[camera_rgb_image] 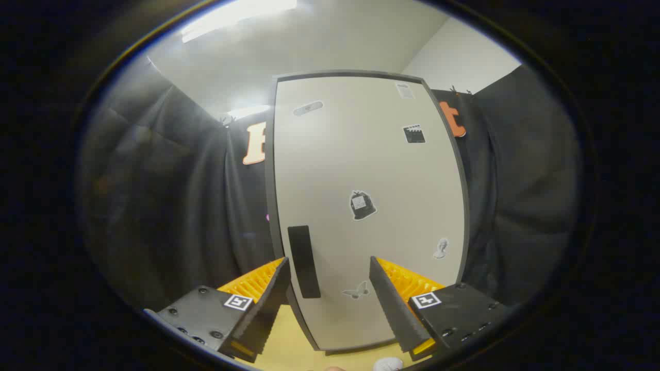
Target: Open the shoe cabinet door, grab the shoes and put them into the shoe cabinet, then close the shoe cabinet door.
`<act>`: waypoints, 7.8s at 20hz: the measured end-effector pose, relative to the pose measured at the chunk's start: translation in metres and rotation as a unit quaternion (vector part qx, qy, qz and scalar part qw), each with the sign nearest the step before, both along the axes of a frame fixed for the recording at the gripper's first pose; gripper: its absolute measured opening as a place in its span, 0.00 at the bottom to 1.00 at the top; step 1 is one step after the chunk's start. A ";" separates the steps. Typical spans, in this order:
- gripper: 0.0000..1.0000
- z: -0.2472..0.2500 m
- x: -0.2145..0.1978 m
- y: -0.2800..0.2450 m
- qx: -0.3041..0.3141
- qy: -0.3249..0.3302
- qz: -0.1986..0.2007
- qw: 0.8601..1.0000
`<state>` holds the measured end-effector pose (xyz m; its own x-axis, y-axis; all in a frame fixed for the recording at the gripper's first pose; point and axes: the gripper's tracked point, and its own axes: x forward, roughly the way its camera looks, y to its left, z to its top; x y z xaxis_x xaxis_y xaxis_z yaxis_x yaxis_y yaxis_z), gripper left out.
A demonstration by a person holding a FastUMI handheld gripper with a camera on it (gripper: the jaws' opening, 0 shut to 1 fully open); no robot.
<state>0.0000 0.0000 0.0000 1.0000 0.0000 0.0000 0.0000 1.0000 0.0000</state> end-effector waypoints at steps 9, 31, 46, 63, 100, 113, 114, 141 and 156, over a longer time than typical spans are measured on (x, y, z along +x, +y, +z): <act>0.67 0.003 -0.001 0.005 0.004 -0.004 0.005 1.000; 0.67 -0.028 0.058 0.031 -0.019 0.017 0.023 0.999; 0.67 -0.045 0.090 0.035 -0.021 0.032 0.034 0.999; 0.23 -0.047 0.096 0.041 -0.016 0.016 0.033 0.999; 0.16 -0.039 0.062 0.041 -0.013 -0.005 0.071 0.997; 0.16 -0.036 0.059 0.043 0.003 -0.010 0.122 0.992; 0.16 -0.036 0.058 0.042 0.002 -0.011 0.122 0.992; 0.04 -0.039 0.039 -0.025 0.029 -0.006 -0.053 0.998; 0.02 -0.028 0.039 -0.042 0.001 -0.032 -0.072 0.997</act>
<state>0.0392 -0.0418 -0.0278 0.9876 -0.1431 0.0645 0.1429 0.9897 0.0065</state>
